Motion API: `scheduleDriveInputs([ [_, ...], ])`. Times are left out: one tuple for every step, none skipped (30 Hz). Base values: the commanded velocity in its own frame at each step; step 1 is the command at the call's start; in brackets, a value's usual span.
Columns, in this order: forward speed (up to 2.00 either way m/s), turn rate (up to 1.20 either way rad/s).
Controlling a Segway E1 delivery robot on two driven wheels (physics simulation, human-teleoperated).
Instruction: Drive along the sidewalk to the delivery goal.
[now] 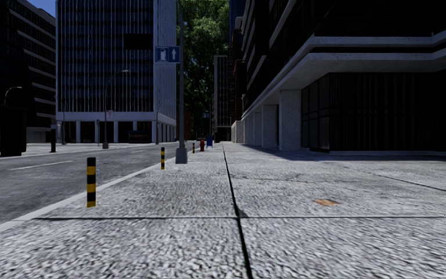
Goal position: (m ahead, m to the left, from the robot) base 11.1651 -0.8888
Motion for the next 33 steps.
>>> scheduleDriveInputs([
  [2.00,-0.03],
  [2.00,-0.08],
  [2.00,-0.08],
  [2.00,-0.19],
  [2.00,-0.23],
  [2.00,-0.24],
  [2.00,-0.24],
  [2.00,-0.25],
  [2.00,-0.25],
  [2.00,-0.25],
  [2.00,-0.25],
  [2.00,-0.25],
  [2.00,-0.25],
  [2.00,-0.25],
  [2.00,-0.25],
  [2.00,-0.25],
  [2.00,-0.25],
  [2.00,-0.25],
  [2.00,-0.25],
  [2.00,-0.25],
  [2.00,-0.25],
  [2.00,-0.25],
  [2.00,-0.25],
  [2.00,-0.25],
  [2.00,-0.25],
  [2.00,-0.25],
  [2.00,-0.25],
  [2.00,-0.25],
  [2.00,-0.22],
  [2.00,-0.05],
  [2.00,0.00],
  [2.00,0.00],
  [2.00,0.00],
])
